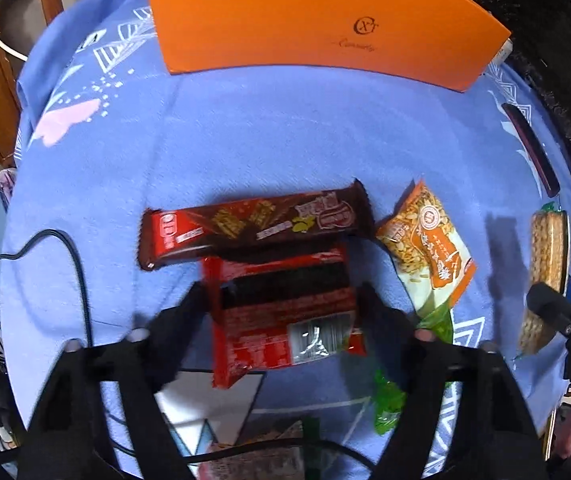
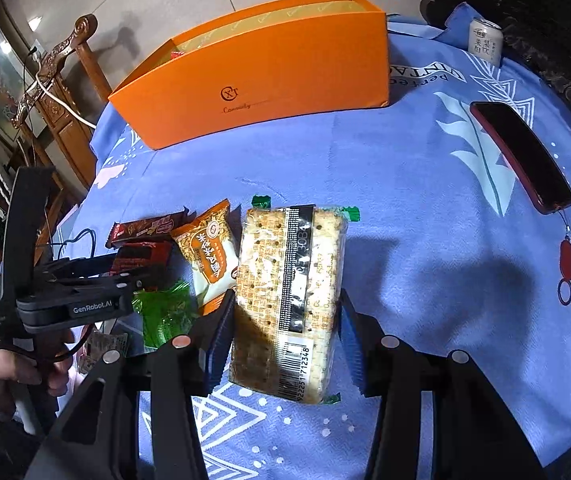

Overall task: Organize snacks
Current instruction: 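Grasp the cracker pack with the right tool while the left tool grasps the red bag, then carry the cracker pack and red bag over the orange box and open both tools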

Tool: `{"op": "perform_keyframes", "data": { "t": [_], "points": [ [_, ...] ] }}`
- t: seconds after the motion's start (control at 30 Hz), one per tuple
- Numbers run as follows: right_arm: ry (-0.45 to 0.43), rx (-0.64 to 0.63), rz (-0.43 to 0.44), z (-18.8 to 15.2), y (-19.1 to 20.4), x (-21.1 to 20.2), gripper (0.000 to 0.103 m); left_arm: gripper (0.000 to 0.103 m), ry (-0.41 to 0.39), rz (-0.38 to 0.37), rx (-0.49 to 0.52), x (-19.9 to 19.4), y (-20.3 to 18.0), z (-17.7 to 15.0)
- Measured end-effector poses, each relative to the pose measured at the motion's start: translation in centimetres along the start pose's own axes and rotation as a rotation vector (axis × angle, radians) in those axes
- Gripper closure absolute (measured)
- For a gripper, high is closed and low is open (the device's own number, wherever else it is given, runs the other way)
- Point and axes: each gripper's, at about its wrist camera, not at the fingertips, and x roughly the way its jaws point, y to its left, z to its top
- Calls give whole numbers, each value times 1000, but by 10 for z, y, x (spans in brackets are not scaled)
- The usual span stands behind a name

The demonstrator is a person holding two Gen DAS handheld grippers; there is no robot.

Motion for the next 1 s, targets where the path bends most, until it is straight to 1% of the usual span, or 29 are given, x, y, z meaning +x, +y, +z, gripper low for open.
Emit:
{"op": "perform_keyframes", "data": {
  "t": [0.1, 0.23, 0.37, 0.5, 0.63, 0.8, 0.87, 1.0],
  "points": [
    [0, 3, 0, 0, -1, 0, 54, 47, -5, -10, -12, -4, 5, -1],
    [-9, 1, 2, -1, 0, -1, 54, 48, -13, -46, -27, -10, 13, -2],
    [-18, -1, 3, 0, 0, -3, 54, 48, -54, -71, -36, -26, 21, -4],
    [-23, -12, 8, 2, 2, -5, 54, 48, -103, -78, -36, -44, 22, -1],
    [-40, -26, 13, 7, 7, -12, 54, 48, -162, -90, -34, -69, 24, 1],
    [-78, -39, 29, 19, 16, -26, 54, 48, -250, -124, -30, -104, 24, 8],
    [-101, -51, 35, 27, 20, -33, 54, 48, -297, -135, -24, -123, 25, 15],
    [-153, -67, 49, 48, 28, -48, 54, 48, -368, -150, -14, -150, 25, 32]
  ]
}}
